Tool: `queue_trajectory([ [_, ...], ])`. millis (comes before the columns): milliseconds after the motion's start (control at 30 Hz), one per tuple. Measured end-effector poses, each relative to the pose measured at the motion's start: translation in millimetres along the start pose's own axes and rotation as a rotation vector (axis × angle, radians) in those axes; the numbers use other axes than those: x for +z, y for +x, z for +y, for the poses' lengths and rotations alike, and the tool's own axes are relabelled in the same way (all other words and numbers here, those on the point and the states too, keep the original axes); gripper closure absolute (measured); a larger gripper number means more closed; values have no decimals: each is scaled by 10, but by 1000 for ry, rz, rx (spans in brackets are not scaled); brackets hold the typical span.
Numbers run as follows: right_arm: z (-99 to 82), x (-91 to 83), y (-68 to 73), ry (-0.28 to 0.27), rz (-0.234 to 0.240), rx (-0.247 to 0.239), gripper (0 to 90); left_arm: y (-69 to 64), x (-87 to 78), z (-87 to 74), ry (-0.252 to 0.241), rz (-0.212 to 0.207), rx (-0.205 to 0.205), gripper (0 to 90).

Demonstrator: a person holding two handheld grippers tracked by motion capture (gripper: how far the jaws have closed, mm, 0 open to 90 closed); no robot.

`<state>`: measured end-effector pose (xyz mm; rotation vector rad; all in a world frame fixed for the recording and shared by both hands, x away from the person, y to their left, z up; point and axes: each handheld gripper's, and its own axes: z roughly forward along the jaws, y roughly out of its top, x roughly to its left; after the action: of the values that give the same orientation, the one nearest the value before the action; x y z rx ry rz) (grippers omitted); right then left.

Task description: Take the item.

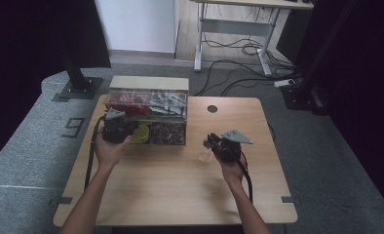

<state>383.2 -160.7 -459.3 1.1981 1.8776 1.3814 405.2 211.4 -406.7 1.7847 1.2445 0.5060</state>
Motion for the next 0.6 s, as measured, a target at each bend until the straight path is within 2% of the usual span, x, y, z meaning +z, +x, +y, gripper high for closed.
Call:
queue_trajectory([
  [267,-14,-19,3,-2,-14,0,707,0,0,-9,-1,0,-1,896],
  [433,-42,-69,-2,-13,-27,-3,635,-4,3,-11,2,0,-1,897],
  [600,-94,-134,-38,-20,-8,6,598,-6,3,-14,4,-1,-3,897],
])
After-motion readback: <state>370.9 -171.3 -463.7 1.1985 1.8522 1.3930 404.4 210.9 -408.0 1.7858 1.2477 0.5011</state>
